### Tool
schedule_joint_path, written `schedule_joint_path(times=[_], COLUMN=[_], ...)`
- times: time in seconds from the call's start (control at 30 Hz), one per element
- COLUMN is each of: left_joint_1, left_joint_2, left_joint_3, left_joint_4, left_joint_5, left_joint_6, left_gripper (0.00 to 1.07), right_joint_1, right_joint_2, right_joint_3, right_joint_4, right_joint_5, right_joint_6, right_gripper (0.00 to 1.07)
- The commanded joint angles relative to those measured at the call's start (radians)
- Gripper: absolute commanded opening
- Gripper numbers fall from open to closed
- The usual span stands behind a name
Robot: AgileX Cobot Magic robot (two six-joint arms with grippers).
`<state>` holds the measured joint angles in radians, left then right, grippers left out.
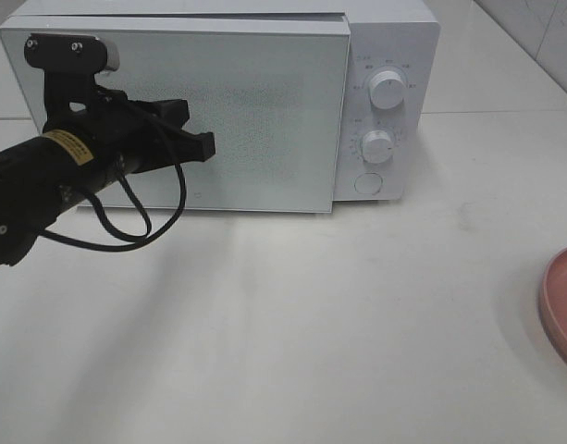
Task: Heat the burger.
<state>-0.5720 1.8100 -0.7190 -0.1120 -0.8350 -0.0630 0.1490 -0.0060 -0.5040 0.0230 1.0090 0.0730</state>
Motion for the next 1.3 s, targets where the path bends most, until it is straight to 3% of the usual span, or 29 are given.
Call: schedule_joint_path(times=[0.03, 0.63, 0.93, 1.03, 1.17, 1.3], left_joint_1=[-0.007, -0.007, -0.007, -0.017, -0.051, -0.070], left_joint_2=[0.024, 0.147, 0.165, 0.141, 0.071, 0.028], left_joint_3=[-0.064, -0.300, -0.342, -0.342, -0.338, -0.318], left_joint_4=[-0.011, -0.047, -0.071, -0.043, 0.012, 0.039], left_joint_5=[0.016, 0.115, 0.145, 0.236, 0.496, 0.597], left_joint_6=[0.001, 0.001, 0.002, 0.001, 0.001, 0.002], left_gripper=[0.00, 0.00, 0.00, 0.00, 0.00, 0.00], right_joint_1=[-0.005, -0.005, -0.005, -0.005, -0.005, -0.005], right_joint_2=[-0.025, -0.025, -0.025, -0.025, -0.025, -0.025], right_joint_3=[0.006, 0.006, 0.006, 0.006, 0.006, 0.006], right_joint_4=[0.003, 0.003, 0.003, 0.003, 0.003, 0.003], right_joint_5=[-0.013, -0.013, -0.013, -0.013, -0.013, -0.013], right_joint_6=[-0.013, -0.012, -0.012, -0.012, -0.012, -0.012], right_gripper=[0.76, 0.76, 0.76, 0.76, 0.76, 0.76])
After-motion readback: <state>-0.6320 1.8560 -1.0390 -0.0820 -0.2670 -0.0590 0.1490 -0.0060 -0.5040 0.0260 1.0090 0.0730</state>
